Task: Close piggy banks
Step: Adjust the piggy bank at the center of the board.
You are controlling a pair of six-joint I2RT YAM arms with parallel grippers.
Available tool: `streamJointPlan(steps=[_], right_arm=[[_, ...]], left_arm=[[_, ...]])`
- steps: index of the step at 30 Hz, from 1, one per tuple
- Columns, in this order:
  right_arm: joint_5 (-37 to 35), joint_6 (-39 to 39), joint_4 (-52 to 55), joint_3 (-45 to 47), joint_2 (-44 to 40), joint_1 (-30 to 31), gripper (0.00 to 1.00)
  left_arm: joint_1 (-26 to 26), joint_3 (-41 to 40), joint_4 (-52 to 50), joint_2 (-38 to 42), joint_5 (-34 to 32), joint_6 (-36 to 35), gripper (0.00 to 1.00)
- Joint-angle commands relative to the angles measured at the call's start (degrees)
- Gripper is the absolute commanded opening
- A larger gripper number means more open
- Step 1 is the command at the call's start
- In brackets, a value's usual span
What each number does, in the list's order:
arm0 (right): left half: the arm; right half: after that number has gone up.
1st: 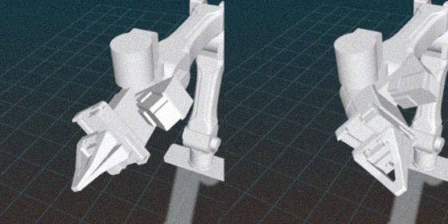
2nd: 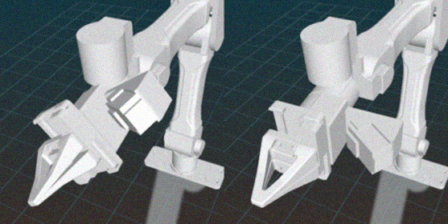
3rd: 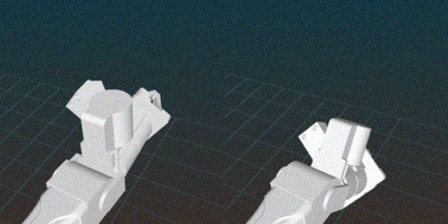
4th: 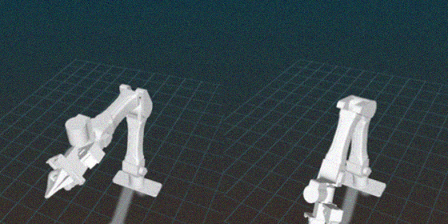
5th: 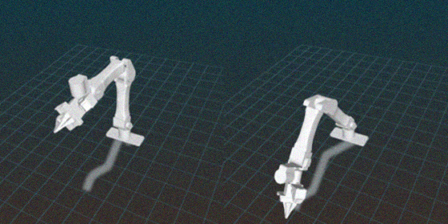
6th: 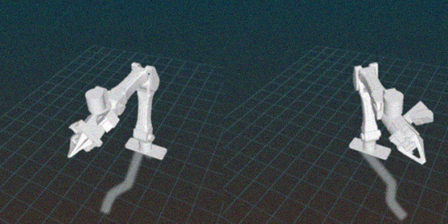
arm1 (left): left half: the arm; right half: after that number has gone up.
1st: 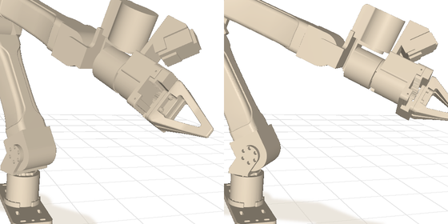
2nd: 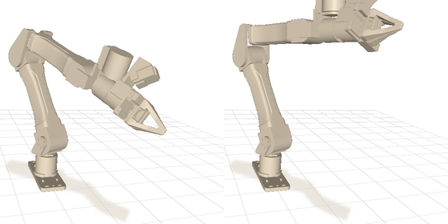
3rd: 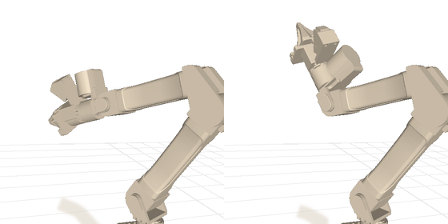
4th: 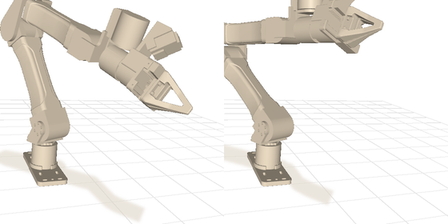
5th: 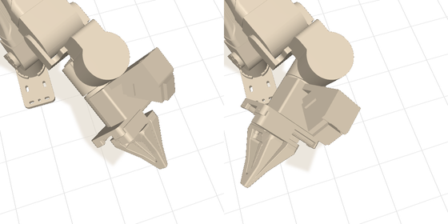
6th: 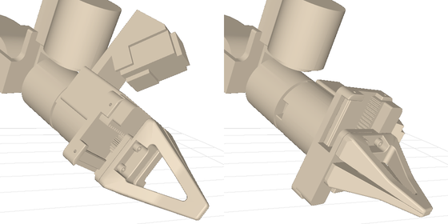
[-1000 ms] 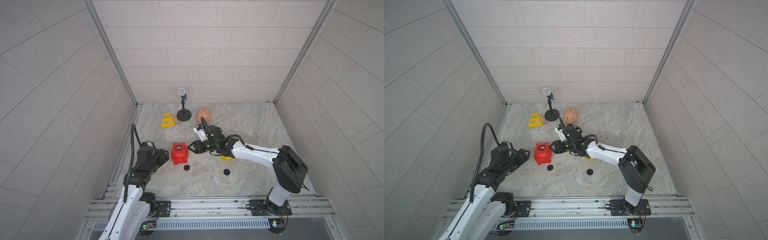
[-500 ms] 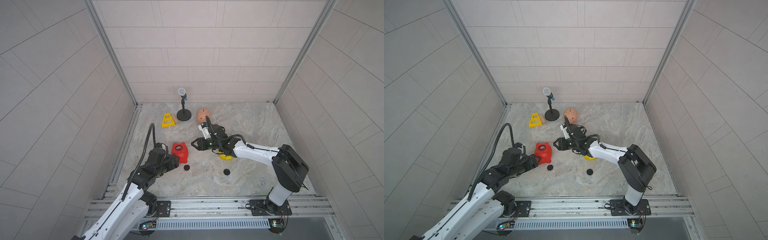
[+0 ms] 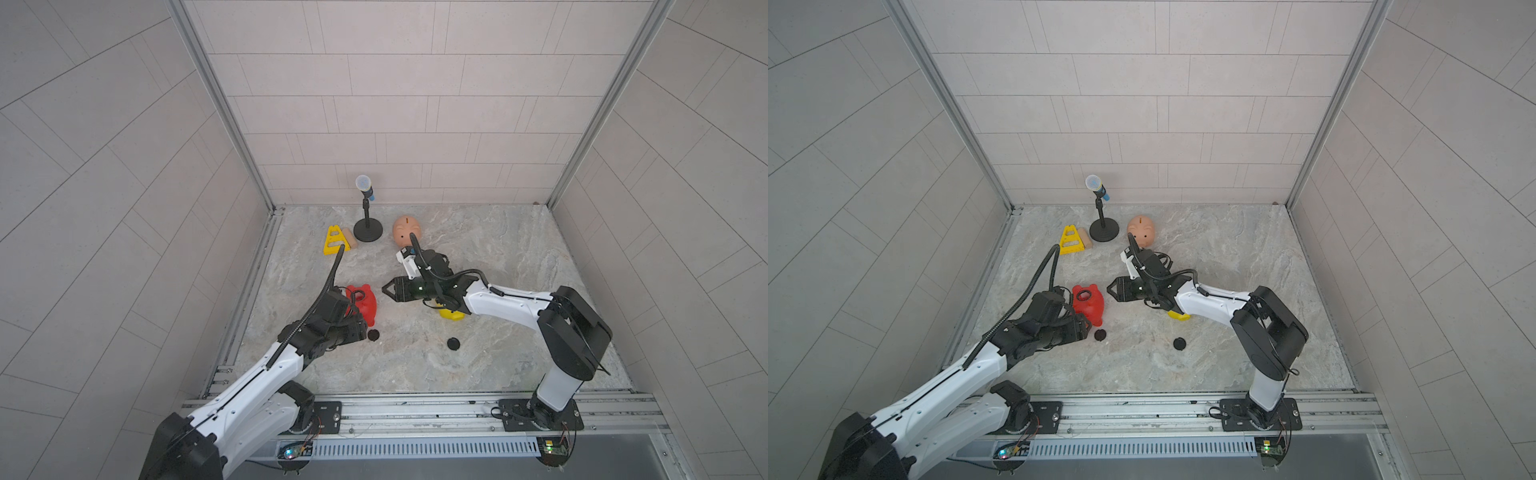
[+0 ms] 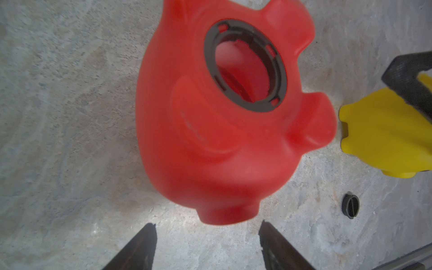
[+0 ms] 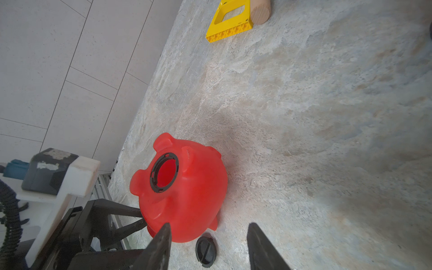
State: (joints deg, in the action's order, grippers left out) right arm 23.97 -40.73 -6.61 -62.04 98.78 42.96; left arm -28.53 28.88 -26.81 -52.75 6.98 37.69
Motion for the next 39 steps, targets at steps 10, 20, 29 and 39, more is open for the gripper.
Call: streamJointPlan(steps=[10, 20, 29, 39], right_arm=[[1.43, -0.32, 0.37, -2.03, 1.68, 0.01, 0.54], [1.79, -0.48, 0.54, -2.22, 1.86, 0.00, 0.54], [1.87, -0.48, 0.64, -2.21, 2.03, 0.01, 0.54], [1.87, -0.07, 0.71, -2.55, 2.71, 0.02, 0.54]], left_arm=[[-0.21, 4.43, -1.09, -5.09, -5.31, -3.36, 0.76], [-0.19, 2.87, -2.55, -3.37, -12.74, -1.25, 0.72], [-0.14, 2.24, -4.12, -2.54, -18.08, 0.54, 0.71], [-0.04, 2.05, -5.11, -2.44, -21.13, 1.37, 0.71]])
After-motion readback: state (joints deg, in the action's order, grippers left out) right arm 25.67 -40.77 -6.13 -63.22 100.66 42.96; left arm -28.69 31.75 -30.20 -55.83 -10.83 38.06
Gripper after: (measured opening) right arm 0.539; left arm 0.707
